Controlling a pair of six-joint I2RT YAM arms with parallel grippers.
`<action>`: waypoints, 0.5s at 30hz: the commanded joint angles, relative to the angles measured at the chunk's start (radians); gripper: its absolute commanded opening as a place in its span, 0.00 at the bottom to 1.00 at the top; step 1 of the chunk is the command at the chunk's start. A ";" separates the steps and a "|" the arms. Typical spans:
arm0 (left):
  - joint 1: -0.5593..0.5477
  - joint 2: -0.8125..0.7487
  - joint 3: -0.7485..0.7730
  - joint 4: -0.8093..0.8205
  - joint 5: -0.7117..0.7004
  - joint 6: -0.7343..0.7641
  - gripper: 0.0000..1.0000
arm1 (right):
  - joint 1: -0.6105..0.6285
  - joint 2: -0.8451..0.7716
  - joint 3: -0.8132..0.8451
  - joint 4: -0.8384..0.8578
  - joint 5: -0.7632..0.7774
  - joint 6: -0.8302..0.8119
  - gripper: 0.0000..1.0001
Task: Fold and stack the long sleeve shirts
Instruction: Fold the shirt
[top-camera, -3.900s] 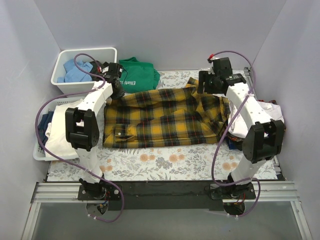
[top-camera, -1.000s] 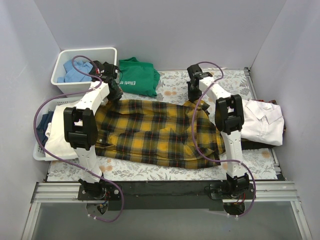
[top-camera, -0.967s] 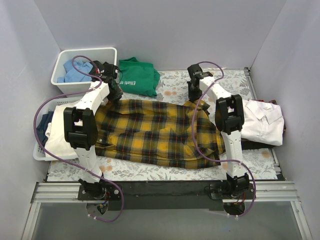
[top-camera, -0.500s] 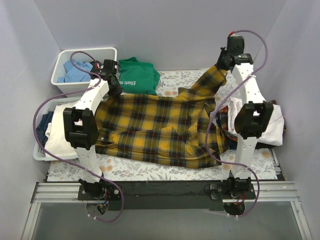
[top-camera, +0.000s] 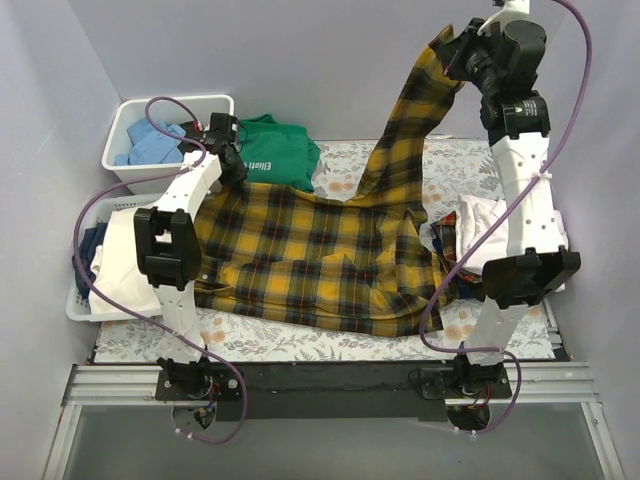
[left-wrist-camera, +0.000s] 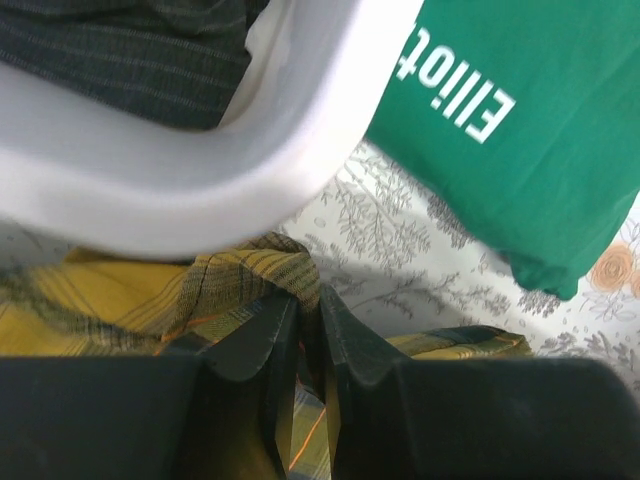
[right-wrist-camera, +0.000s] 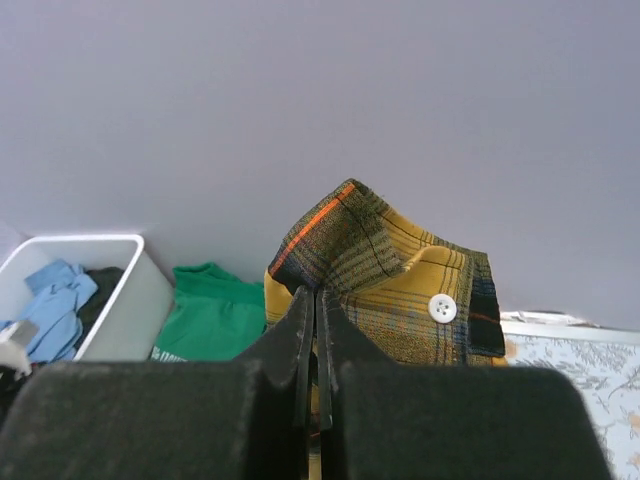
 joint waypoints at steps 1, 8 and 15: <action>0.006 0.057 0.093 -0.017 -0.013 -0.005 0.13 | -0.005 -0.138 -0.020 0.143 -0.179 -0.029 0.01; 0.006 0.124 0.208 -0.041 -0.026 -0.017 0.14 | 0.046 -0.366 -0.201 0.203 -0.359 -0.008 0.01; 0.010 0.094 0.228 -0.052 -0.063 -0.054 0.12 | 0.233 -0.549 -0.420 0.038 -0.263 -0.109 0.01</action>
